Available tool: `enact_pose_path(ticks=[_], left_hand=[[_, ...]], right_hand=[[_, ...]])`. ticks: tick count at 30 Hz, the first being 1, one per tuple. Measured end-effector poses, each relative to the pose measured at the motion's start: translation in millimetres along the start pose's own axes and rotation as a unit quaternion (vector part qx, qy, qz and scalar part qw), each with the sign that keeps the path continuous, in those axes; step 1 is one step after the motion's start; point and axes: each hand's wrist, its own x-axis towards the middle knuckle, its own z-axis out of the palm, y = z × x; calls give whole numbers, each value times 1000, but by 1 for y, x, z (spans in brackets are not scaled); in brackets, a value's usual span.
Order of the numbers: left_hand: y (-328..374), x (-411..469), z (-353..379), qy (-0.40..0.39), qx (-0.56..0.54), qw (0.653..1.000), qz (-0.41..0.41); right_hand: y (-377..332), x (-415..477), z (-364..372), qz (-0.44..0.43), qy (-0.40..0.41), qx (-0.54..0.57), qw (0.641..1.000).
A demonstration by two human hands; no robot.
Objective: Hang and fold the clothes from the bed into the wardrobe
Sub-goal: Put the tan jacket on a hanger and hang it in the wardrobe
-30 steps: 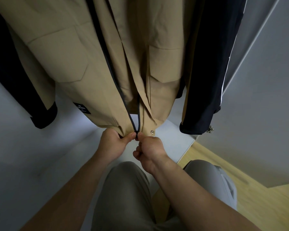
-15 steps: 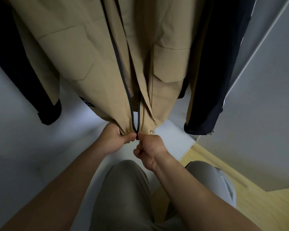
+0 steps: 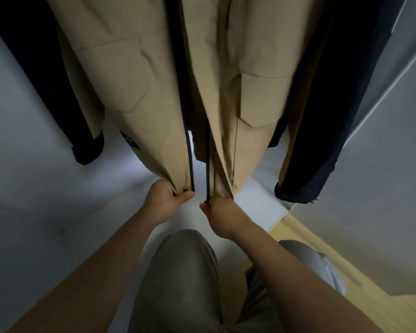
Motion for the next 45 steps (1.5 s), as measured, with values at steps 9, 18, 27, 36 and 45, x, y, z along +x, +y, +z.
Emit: enact_pose_path(ticks=[9,18,27,36,45], left_hand=[[5,4,-5,-23,-89,995,-28],[12,0,13,-41,-104,994,-3],[16,9,21,-13,-133,990,-35],[15,11,19,-13,-186,980,-65],[16,9,21,-9,-209,975,-77]], right_hand=[[0,4,3,113,8,285,952],[-7,-12,13,108,10,371,922],[-9,-13,25,202,1,389,899],[-10,-13,34,213,18,593,776],[-15,-11,30,281,38,647,708]])
